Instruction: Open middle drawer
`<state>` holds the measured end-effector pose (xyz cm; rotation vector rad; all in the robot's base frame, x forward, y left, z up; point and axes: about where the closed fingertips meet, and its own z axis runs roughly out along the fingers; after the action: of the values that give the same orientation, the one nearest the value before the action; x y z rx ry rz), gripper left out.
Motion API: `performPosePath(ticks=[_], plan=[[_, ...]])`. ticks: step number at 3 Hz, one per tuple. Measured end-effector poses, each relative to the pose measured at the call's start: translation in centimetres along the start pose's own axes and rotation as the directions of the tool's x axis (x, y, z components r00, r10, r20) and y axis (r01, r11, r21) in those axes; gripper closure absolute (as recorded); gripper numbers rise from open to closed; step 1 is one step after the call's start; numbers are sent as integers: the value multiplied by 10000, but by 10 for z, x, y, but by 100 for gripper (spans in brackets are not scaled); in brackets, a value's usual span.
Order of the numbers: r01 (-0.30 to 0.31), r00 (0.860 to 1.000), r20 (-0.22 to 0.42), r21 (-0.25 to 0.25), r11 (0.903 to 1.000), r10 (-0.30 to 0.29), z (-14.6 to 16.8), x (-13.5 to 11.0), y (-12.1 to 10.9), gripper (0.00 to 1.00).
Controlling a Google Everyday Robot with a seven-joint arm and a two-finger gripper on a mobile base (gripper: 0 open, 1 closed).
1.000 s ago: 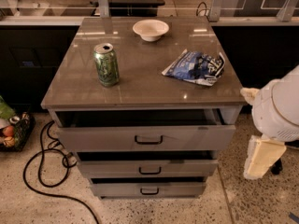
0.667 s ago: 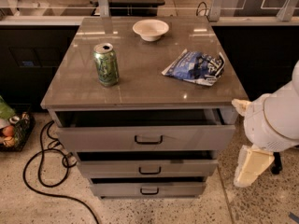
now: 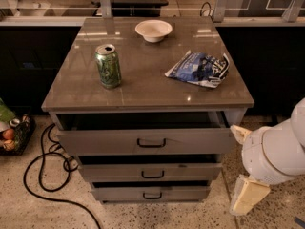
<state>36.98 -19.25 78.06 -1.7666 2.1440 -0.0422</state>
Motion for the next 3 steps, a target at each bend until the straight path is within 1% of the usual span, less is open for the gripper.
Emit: performPosePath(ticks=[1,2,3], plan=[[-23,10000,-37,28,10000,24,2,-1,0,0],[-280,9985,-456,303,9991,294,31,-9,6,0],[328,9954,-926,665,9972,-266,86,-25,14,0]])
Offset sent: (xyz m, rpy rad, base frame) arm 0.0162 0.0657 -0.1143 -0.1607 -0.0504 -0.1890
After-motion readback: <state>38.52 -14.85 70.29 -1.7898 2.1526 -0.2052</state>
